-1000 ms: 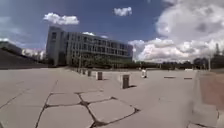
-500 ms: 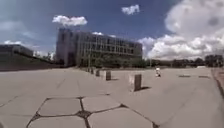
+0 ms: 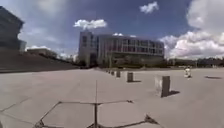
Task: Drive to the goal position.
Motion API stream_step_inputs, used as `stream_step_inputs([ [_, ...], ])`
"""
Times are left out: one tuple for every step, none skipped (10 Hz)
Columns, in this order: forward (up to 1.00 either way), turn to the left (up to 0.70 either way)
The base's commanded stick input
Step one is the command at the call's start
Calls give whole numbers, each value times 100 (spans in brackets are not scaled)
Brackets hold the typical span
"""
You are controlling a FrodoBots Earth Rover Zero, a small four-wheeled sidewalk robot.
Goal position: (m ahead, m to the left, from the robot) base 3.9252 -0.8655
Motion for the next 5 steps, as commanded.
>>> stream_step_inputs([
  [92, 0],
  [93, 0],
  [93, 0],
  [97, 0],
  [100, -6],
])
